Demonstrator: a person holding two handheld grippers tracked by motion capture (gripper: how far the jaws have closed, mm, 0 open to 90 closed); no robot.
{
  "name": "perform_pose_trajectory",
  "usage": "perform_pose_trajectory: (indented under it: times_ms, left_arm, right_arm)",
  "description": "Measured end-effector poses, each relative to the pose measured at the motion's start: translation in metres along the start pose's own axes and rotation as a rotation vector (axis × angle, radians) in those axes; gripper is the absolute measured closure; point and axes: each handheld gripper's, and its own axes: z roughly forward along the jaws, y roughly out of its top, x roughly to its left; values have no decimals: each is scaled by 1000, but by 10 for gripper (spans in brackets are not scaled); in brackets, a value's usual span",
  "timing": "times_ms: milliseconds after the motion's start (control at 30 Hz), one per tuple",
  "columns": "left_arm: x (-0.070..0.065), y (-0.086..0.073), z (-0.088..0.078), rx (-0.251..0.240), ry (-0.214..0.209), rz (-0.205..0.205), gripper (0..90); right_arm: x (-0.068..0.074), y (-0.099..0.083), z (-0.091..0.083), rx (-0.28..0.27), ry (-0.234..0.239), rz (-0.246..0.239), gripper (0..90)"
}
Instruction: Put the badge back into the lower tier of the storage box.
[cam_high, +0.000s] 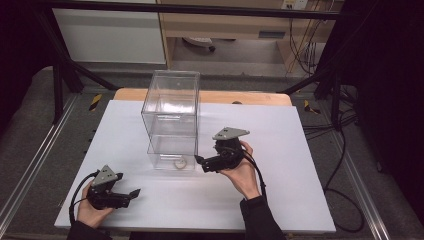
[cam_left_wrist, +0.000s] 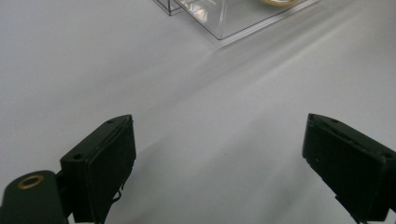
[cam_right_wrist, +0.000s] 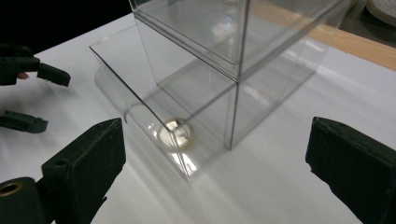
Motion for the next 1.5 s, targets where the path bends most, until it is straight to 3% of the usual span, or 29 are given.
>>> perform_pose_trajectory:
  times_ms: [433,933,1500]
  left_arm:
    - [-1,0,0,1,-2,1,89]
    - [-2,0,1,6,-3,5,89]
    - [-3,0,3,12,-8,12,90]
  right_arm:
    - [-29,-50,-30,14,-56,44,12]
    - [-55,-111,-50,65,-74,89,2]
    - [-73,-157,-78,43,-104,80,1]
